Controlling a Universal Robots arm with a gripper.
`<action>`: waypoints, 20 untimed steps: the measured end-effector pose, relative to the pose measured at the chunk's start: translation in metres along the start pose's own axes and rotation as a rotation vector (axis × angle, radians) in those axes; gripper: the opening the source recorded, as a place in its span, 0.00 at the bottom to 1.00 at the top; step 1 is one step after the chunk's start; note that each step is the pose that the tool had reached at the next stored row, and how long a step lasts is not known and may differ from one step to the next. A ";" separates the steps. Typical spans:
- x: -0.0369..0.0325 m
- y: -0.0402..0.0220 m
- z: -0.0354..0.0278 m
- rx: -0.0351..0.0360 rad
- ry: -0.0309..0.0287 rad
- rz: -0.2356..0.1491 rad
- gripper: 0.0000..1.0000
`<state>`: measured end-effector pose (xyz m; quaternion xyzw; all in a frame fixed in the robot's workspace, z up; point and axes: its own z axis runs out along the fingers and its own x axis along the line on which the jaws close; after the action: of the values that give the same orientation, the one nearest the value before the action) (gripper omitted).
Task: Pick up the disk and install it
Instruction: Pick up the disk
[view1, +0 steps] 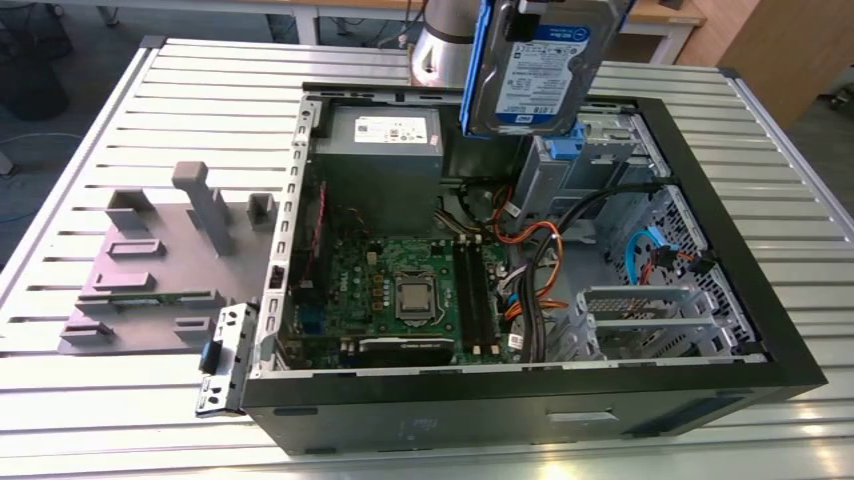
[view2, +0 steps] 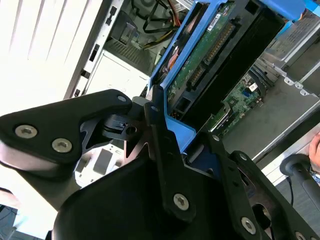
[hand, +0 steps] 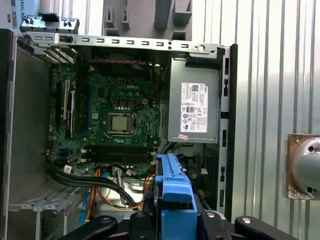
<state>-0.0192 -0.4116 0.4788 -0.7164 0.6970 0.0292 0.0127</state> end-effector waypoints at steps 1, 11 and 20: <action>0.0002 0.0000 0.0000 0.0000 0.0000 0.000 0.37; 0.0470 0.0006 -0.0020 -0.0008 0.0305 0.001 0.37; 0.0664 0.0012 -0.0027 -0.0017 0.0641 0.001 0.37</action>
<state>-0.0185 -0.4781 0.4776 -0.7164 0.6976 0.0069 -0.0103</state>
